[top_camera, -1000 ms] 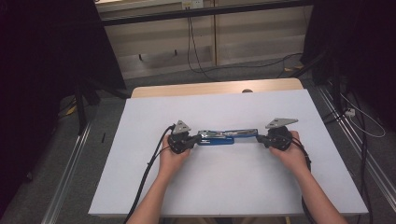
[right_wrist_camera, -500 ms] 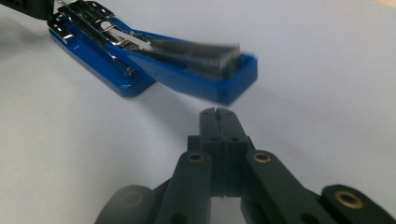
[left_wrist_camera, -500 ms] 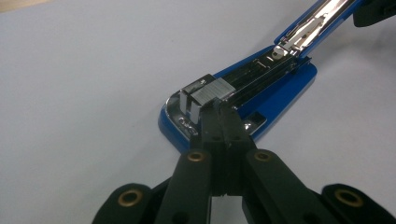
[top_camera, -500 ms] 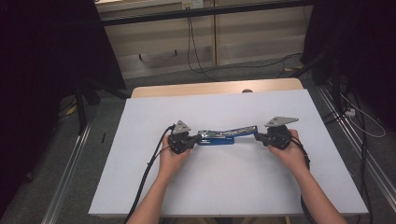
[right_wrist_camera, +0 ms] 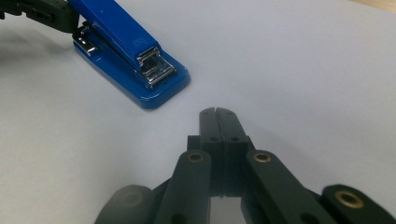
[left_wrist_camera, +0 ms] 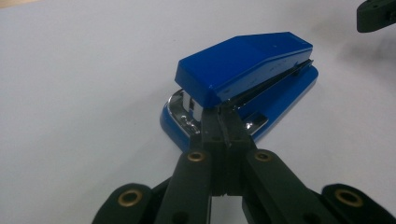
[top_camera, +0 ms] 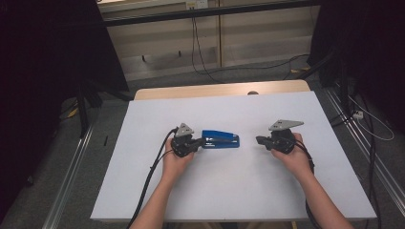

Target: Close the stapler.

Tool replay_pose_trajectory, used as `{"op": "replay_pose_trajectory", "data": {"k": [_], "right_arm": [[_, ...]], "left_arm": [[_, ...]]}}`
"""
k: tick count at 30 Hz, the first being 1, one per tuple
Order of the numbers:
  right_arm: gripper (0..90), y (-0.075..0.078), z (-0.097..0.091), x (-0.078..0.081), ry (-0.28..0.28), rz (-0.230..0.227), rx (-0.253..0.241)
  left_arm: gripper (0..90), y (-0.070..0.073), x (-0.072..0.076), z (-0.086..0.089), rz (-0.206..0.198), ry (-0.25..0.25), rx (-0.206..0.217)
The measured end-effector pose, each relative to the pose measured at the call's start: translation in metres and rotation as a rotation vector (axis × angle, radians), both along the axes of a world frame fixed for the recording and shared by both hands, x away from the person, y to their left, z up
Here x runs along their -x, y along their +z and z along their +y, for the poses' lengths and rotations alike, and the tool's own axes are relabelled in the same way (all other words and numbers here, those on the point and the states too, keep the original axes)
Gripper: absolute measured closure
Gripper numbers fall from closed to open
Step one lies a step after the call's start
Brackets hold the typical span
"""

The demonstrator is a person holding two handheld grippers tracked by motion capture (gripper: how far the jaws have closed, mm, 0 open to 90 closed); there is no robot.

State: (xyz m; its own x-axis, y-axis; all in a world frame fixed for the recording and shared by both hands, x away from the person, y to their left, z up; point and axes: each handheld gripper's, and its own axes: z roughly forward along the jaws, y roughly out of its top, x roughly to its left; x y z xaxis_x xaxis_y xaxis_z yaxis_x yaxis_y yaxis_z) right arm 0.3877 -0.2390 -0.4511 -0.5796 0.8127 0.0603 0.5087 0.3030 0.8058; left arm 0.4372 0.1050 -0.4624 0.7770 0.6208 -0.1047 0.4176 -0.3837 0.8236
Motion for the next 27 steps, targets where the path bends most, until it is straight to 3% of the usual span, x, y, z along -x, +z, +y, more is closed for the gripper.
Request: {"op": "replay_pose_trajectory", "data": {"k": [4,10,19,27], "right_arm": [[89.3,-0.001,0.001,0.002,0.005,0.007,-0.028],[72.6,-0.001,0.002,0.009,-0.003,0.003,-0.044],[48.6,0.002,0.003,0.022,-0.021,-0.009,-0.083],[30.1,0.006,0.006,0.040,-0.019,-0.034,-0.090]], "left_arm": [[89.9,0.000,0.000,0.001,0.006,-0.013,0.012],[81.0,0.008,0.007,0.001,0.012,-0.021,0.042],[53.6,0.019,0.022,0.017,0.024,-0.018,0.095],[32.1,0.027,0.032,0.033,0.013,0.013,0.091]]}}
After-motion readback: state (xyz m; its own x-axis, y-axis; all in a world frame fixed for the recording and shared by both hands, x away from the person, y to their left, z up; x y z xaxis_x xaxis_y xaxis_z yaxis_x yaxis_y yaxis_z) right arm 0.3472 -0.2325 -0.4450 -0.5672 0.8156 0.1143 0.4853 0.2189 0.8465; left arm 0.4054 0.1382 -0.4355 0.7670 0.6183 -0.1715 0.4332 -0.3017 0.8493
